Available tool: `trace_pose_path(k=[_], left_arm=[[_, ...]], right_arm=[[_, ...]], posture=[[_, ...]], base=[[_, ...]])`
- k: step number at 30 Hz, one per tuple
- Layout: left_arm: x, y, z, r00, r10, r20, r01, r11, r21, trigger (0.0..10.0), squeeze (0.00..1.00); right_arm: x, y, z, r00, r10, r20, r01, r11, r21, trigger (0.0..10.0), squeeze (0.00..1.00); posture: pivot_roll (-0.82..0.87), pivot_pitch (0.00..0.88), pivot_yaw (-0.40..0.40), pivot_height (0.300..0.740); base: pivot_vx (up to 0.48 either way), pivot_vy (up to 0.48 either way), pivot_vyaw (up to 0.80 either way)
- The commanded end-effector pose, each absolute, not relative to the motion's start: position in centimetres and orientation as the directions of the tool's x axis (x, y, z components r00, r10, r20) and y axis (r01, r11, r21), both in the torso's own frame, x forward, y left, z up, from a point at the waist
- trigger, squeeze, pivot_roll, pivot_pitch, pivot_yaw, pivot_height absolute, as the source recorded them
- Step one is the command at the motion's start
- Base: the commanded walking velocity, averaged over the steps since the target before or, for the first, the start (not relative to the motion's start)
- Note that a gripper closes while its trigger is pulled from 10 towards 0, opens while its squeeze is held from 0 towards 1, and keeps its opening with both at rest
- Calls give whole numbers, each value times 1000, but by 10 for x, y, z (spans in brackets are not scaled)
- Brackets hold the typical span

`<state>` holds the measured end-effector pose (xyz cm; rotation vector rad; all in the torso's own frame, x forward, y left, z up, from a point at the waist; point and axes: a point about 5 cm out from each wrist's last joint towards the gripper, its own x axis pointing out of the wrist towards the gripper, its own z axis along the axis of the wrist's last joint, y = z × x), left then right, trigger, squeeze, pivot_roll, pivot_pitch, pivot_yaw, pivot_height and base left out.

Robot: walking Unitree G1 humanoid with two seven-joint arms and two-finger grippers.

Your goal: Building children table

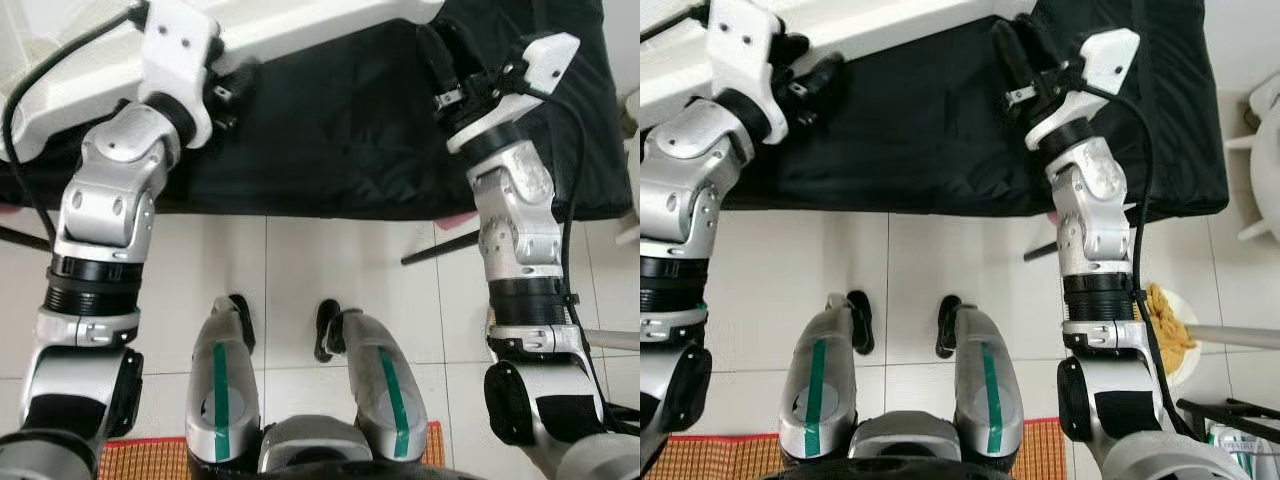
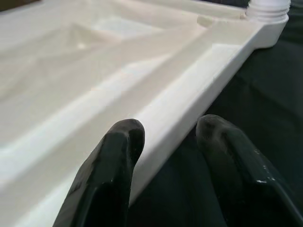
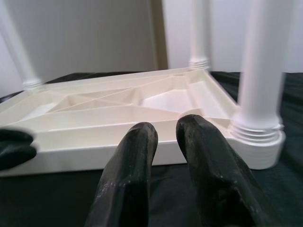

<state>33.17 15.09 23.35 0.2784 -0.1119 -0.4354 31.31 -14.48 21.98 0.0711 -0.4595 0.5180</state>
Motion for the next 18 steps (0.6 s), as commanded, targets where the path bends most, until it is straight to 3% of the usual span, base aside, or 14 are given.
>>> trace_pose_path(k=[1, 11, 12, 13, 14, 18], left_arm=[[333, 152, 232, 897, -440, 46, 407, 861, 304, 10000, 0], [345, 161, 226, 893, -450, -10, 422, 831, 363, 10000, 0], [348, 162, 220, 885, -464, -45, 446, 814, 373, 10000, 761], [348, 162, 220, 885, -464, -45, 446, 814, 373, 10000, 761], [350, 162, 215, 873, -483, -71, 475, 805, 356, 10000, 1000], [352, 160, 207, 851, -512, -117, 515, 771, 376, 10000, 1000]], right_arm=[[310, -145, 217, 766, 481, 426, -511, 858, -50, 10000, 0], [302, -145, 213, 774, 486, 405, -519, 854, -33, 10000, 0], [300, -144, 211, 780, 482, 399, -517, 856, -23, 10000, 0], [300, -144, 211, 780, 482, 399, -517, 856, -23, 10000, 0], [299, -144, 209, 785, 479, 392, -517, 856, -11, 10000, 0], [294, -143, 206, 795, 475, 376, -516, 856, 11, 10000, 0]], posture=[[64, 130, -83, 740], [53, 121, -62, 740], [48, 118, -58, 740], [48, 118, -58, 740], [46, 115, -54, 740], [43, 113, -53, 740]], base=[[0, 0, 0], [0, 0, 0], [0, 0, 0], [0, 0, 0], [0, 0, 0], [0, 0, 0]])
